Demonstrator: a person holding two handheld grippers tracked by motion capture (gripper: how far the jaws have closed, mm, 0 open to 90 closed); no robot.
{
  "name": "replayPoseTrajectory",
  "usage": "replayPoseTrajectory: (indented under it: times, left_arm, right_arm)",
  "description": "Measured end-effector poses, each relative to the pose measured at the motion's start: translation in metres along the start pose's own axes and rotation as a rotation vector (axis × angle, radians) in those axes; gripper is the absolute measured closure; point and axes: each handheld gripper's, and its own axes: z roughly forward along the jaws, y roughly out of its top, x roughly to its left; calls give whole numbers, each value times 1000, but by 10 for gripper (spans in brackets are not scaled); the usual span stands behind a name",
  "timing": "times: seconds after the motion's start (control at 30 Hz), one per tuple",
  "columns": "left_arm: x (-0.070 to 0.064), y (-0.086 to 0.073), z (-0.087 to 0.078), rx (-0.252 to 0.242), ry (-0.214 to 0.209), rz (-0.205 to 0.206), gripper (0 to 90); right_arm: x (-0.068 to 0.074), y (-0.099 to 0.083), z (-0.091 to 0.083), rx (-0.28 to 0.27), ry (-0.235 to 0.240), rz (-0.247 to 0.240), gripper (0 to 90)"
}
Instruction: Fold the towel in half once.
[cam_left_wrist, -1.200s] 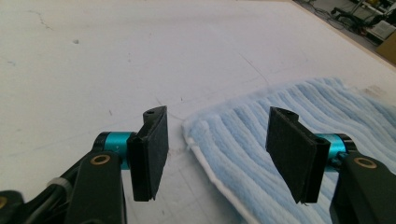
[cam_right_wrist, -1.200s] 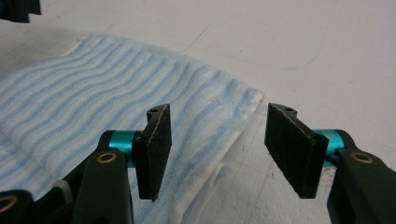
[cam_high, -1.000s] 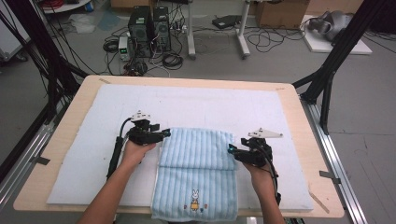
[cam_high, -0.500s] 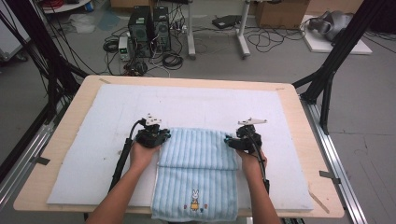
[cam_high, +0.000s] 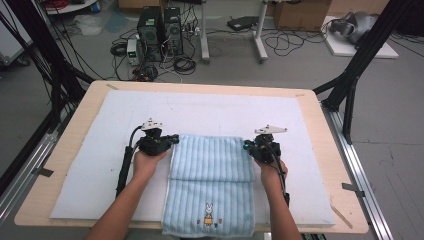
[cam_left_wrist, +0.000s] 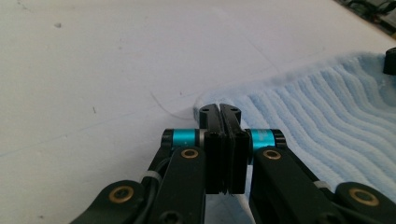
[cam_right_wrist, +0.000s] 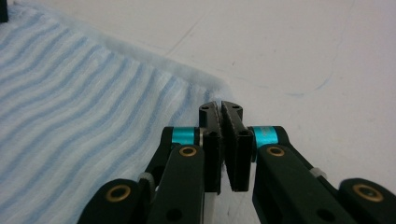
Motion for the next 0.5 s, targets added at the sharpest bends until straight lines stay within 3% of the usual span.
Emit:
replayPoseTrajectory:
  times: [0.27,0.5]
  left_arm:
    - [-11,7,-30,-15,-106,16,881]
    - [-20,6,-54,-28,-147,53,881]
  right_arm:
    - [12,-2,-35,-79,54,-22,868]
    - [19,-10,-63,-125,90,-32,868]
